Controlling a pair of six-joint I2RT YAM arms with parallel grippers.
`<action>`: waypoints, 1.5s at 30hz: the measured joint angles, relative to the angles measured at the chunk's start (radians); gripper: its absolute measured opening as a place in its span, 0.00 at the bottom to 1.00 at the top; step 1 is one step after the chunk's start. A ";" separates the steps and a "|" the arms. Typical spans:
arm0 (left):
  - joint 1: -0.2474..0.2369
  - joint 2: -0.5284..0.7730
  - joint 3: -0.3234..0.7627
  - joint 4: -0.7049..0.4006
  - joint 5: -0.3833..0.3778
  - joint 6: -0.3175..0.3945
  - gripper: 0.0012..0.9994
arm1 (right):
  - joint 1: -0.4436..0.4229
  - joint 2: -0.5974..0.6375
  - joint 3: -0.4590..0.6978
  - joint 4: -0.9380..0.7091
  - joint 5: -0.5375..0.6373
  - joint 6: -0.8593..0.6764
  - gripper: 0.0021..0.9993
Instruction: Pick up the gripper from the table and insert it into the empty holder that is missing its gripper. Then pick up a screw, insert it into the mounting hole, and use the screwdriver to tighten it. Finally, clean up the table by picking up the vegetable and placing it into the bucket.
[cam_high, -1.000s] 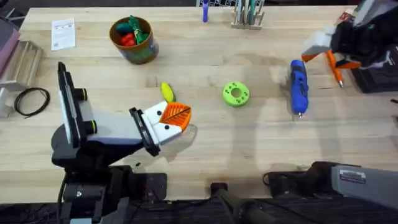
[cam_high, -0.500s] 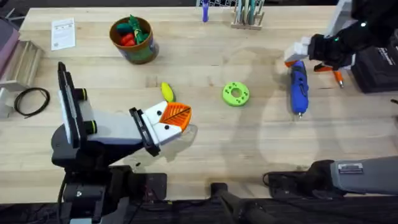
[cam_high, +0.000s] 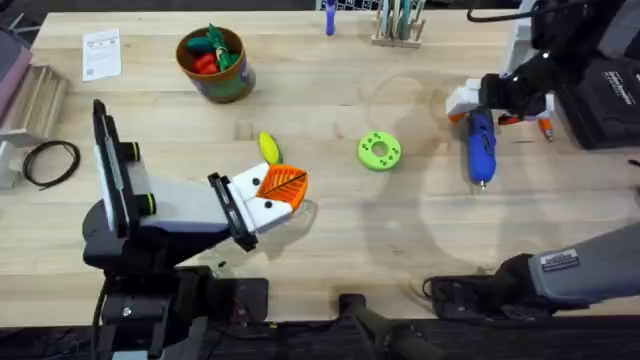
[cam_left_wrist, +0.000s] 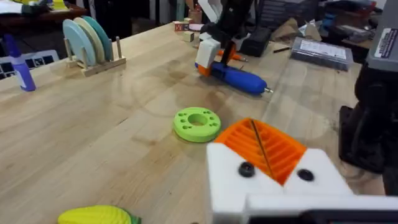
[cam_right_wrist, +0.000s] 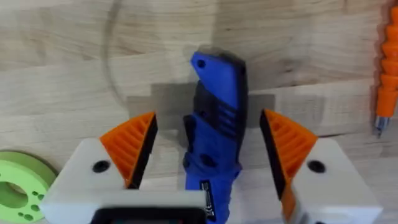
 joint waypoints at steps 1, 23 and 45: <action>0.000 0.000 0.000 0.000 0.000 0.000 0.00 | 0.000 0.000 -0.002 0.002 0.000 0.000 0.99; 0.000 0.000 0.000 0.000 0.000 0.000 0.00 | -0.001 -0.002 -0.085 0.090 0.018 0.003 0.46; 0.000 0.000 0.000 0.000 0.000 0.000 0.00 | 0.019 -0.053 -0.058 0.005 0.021 0.004 0.02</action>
